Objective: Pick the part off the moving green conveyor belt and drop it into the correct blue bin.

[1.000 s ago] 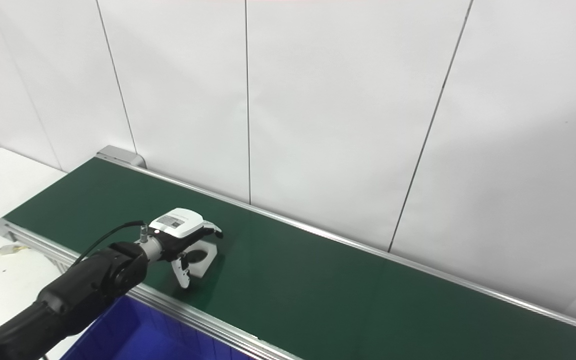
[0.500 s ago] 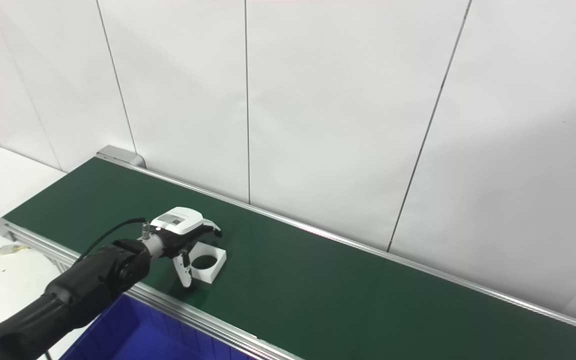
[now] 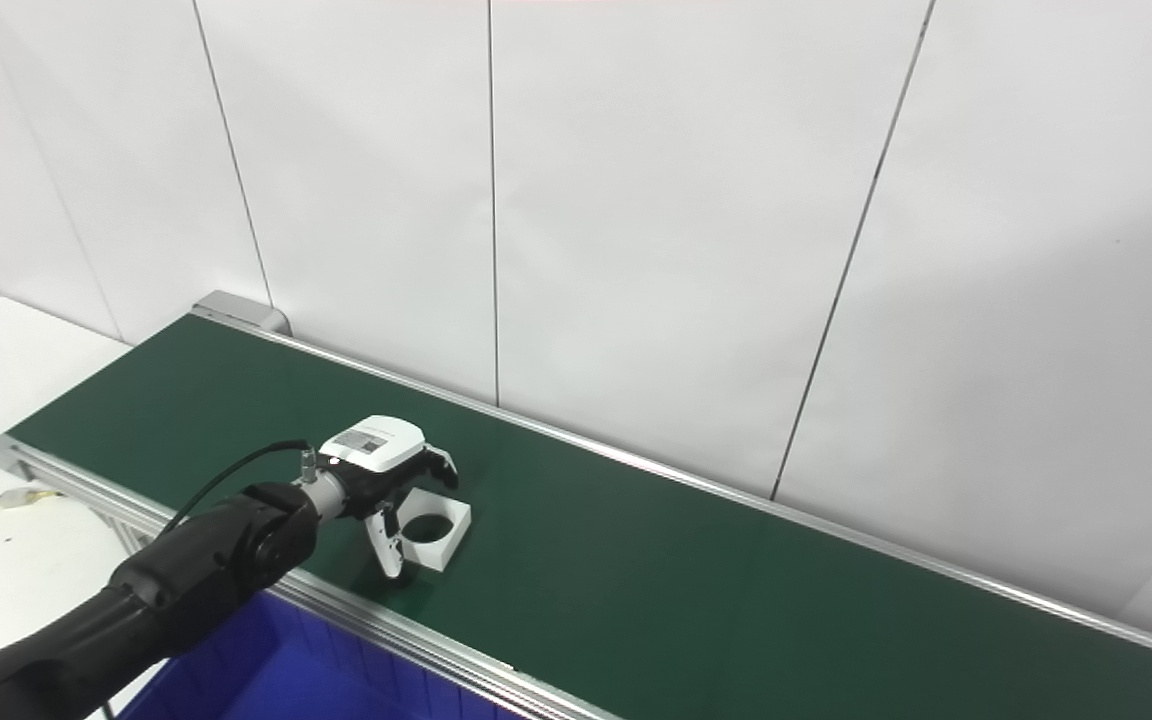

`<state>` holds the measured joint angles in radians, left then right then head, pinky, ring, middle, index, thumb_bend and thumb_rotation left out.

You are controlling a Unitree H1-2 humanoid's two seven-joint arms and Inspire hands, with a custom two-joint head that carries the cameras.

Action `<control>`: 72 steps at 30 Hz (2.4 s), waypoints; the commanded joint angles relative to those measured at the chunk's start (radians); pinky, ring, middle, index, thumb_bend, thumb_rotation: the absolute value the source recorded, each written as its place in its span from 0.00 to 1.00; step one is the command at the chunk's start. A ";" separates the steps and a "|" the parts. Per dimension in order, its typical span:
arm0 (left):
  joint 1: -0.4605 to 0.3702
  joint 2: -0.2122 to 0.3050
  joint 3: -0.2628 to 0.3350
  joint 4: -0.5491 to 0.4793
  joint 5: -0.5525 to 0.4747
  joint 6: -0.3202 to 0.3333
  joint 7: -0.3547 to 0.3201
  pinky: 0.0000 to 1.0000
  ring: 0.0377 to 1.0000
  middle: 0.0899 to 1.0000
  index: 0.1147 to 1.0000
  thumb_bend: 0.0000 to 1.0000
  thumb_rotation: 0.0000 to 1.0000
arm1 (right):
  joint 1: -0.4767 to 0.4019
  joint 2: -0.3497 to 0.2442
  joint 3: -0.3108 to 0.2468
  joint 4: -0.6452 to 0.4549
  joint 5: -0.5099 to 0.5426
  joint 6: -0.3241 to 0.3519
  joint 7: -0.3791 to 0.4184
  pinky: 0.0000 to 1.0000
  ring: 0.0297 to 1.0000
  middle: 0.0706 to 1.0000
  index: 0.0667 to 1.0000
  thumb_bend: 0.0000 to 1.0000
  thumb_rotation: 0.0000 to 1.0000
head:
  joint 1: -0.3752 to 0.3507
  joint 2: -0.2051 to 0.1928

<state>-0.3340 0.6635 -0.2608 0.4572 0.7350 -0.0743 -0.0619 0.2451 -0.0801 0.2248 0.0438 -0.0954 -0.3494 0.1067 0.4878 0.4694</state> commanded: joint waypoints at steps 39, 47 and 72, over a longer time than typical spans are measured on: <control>0.146 0.022 0.178 -0.607 -0.181 0.046 -0.183 0.50 0.45 0.42 0.43 0.50 0.00 | 0.000 -0.001 -0.006 -0.051 0.013 -0.029 0.008 0.78 0.82 0.85 0.94 0.54 0.33 | -0.035 0.034; 0.201 0.016 0.227 -0.779 -0.222 0.068 -0.228 0.54 0.47 0.41 0.43 0.50 0.00 | 0.002 0.000 -0.008 -0.061 0.008 -0.024 0.008 0.77 0.82 0.85 0.93 0.55 0.32 | -0.043 0.054; 0.467 -0.076 0.309 -1.184 -0.289 0.248 -0.374 0.48 0.43 0.42 0.44 0.50 0.00 | 0.002 -0.005 -0.030 -0.190 0.036 0.070 0.024 0.72 0.78 0.81 0.89 0.64 0.38 | -0.129 0.317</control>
<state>0.1379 0.5792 0.0284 -0.7031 0.4567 0.1879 -0.4527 0.2570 -0.0853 0.1998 -0.1059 -0.0738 -0.2829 0.1242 0.3651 0.7547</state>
